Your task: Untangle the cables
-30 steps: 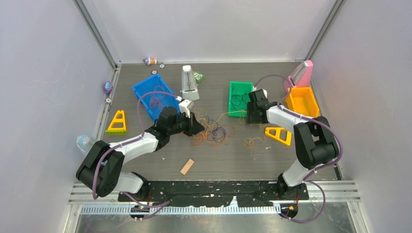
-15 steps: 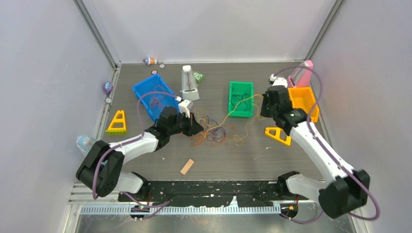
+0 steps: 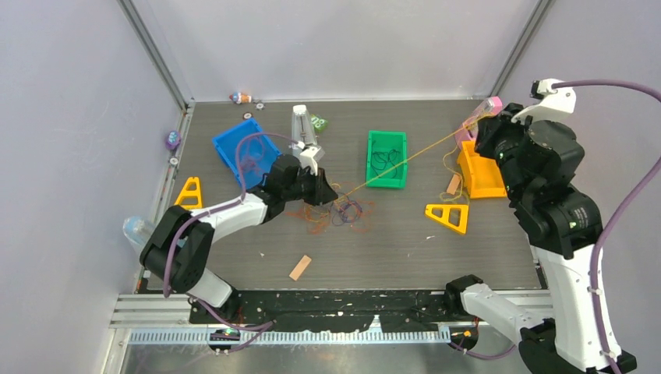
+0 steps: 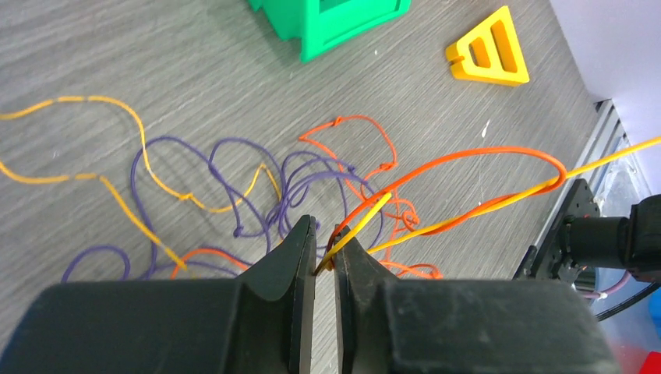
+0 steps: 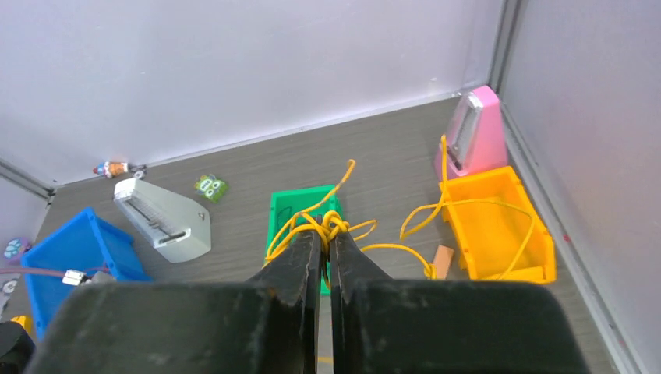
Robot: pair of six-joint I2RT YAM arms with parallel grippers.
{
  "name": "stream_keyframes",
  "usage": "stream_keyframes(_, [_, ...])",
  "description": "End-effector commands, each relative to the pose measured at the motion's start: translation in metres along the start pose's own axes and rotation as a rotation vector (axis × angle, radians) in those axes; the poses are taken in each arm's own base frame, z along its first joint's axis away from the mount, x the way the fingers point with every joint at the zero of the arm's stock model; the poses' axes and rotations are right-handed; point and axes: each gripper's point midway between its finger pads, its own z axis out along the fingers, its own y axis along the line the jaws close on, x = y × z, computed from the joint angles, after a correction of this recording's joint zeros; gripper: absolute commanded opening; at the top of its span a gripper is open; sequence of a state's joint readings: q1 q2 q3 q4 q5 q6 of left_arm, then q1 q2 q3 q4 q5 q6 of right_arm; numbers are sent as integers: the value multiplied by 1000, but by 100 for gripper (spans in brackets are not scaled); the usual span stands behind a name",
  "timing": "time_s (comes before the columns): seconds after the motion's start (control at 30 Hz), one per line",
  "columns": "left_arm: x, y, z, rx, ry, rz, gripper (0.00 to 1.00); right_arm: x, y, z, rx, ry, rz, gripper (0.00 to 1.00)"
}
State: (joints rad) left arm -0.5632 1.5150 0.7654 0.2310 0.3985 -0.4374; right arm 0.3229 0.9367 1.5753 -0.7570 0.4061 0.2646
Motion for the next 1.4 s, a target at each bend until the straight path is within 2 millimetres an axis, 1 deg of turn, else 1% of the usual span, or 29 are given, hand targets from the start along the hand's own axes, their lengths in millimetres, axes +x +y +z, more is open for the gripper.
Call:
stream_keyframes(0.0, [28,23,2,-87,130,-31,13,-50,-24,-17,122,-138,8,5])
stream_keyframes(0.03, [29,25,3,-97,137,-38,17,-58,-29,-21,148,-161,15,5])
stream_keyframes(0.07, [30,26,4,-102,143,-43,24,-62,-33,-24,169,-172,13,5])
stream_keyframes(0.17, [32,25,6,-91,151,-56,49,-74,-33,-31,168,-204,25,5])
stream_keyframes(0.2, [32,25,6,-90,150,-59,55,-76,-32,-31,161,-207,29,5])
stream_keyframes(0.23, [32,26,6,-93,146,-60,59,-78,-31,-32,158,-212,31,5])
stream_keyframes(0.3, [32,28,4,-110,139,-57,62,-79,-31,-32,154,-214,32,5])
stream_keyframes(0.43, [28,32,-1,-143,112,-39,62,-81,-34,-31,176,-216,20,5])
stream_keyframes(0.53, [28,38,-3,-176,114,-35,59,-84,-35,-29,193,-218,10,5])
stream_keyframes(0.57, [29,40,-4,-195,119,-36,54,-86,-40,-30,223,-226,8,5])
stream_keyframes(0.6, [28,43,-6,-213,117,-35,46,-89,-43,-31,243,-233,-2,5])
stream_keyframes(0.67, [24,47,-10,-246,91,-27,24,-94,-55,-33,316,-252,-22,5])
stream_keyframes(0.73, [22,52,-16,-278,66,-28,4,-97,-70,-32,424,-271,-36,5])
stream_keyframes(0.77, [21,54,-19,-296,53,-29,0,-96,-74,-27,465,-271,-42,5])
stream_keyframes(0.8, [20,57,-21,-310,42,-32,0,-98,-85,-28,533,-278,-43,5])
stream_keyframes(0.83, [19,58,-23,-317,27,-34,0,-96,-88,-21,568,-272,-50,5])
stream_keyframes(0.87, [18,58,-24,-316,14,-38,0,-98,-95,-20,610,-281,-35,5])
stream_keyframes(0.93, [16,52,-22,-279,-2,-38,0,-98,-94,-8,606,-274,-26,5])
stream_keyframes(1.0, [15,40,-19,-199,-8,-25,1,-98,-86,3,568,-267,-13,5])
stream_keyframes(1.03, [13,33,-17,-159,-16,-17,9,-98,-84,7,557,-265,-10,5])
stream_keyframes(1.07, [10,26,-16,-121,-33,-7,19,-97,-81,11,543,-260,-7,5])
stream_keyframes(1.17, [6,2,-15,-16,-60,45,49,-101,-74,13,504,-261,1,5])
stream_keyframes(1.2, [6,-8,-14,21,-67,81,56,-100,-70,15,479,-252,-1,5])
stream_keyframes(1.27, [8,-30,-10,80,-71,160,66,-101,-64,15,438,-247,4,5])
stream_keyframes(1.37, [10,-65,2,160,-50,277,74,-103,-56,12,380,-243,16,5])
